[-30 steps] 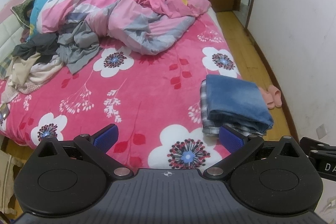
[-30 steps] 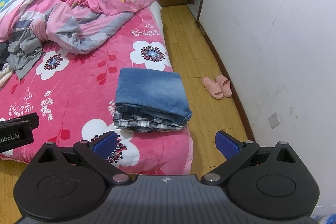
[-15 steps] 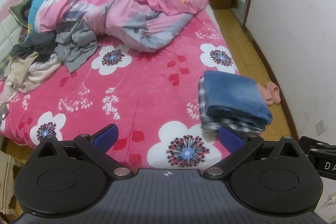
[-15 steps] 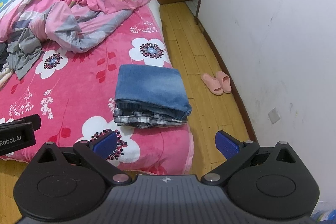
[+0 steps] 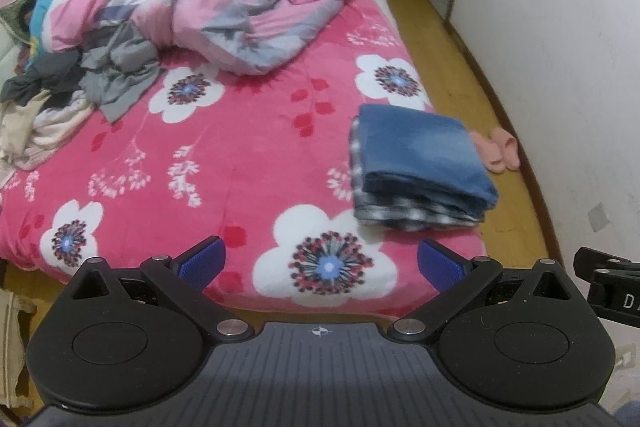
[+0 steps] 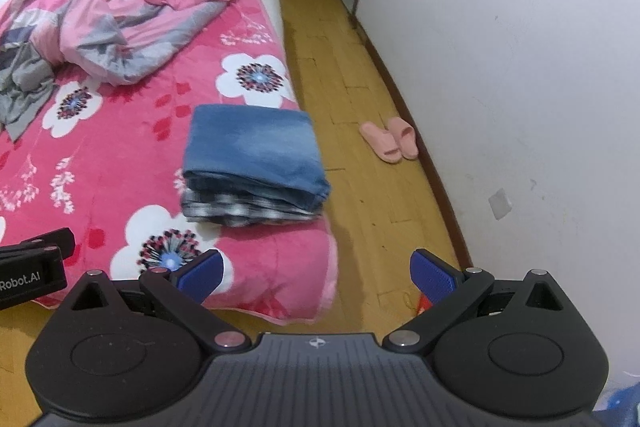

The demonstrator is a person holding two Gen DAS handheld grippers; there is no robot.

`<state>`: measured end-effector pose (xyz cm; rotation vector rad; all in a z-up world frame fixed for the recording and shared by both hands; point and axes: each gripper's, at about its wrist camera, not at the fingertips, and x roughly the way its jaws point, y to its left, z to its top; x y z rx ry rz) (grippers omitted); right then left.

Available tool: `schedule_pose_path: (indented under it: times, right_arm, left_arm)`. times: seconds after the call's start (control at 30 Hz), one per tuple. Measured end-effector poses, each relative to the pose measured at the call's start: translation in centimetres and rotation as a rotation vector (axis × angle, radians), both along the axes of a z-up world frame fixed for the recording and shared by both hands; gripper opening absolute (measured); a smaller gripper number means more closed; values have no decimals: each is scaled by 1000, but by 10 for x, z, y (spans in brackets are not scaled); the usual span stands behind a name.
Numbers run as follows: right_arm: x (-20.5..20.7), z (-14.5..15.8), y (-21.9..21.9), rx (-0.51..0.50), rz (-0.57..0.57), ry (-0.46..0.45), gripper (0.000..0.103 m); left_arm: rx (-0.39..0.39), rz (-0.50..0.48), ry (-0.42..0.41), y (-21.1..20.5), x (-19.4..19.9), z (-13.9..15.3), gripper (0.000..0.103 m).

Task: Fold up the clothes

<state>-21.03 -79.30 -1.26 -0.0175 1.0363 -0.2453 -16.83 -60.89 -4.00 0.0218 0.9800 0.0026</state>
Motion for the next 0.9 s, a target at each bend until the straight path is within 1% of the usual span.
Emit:
schedule_pose_path:
  times: [0.27, 0.47, 0.7, 0.9]
  right_arm:
    - [-5, 1, -25, -23, -57, 1, 102]
    - [-10, 3, -40, -39, -94, -6, 102]
    - [-18, 5, -50, -44, -124, -13, 102]
    - [-22, 4, -50, -30, -126, -16, 102]
  left_arm:
    - [-24, -61, 3, -29, 2, 0, 103]
    - [-43, -89, 0, -44, 4, 0, 103]
    - [-48, -119, -3, -56, 2, 0, 103]
    - [-34, -118, -7, -56, -4, 1, 103]
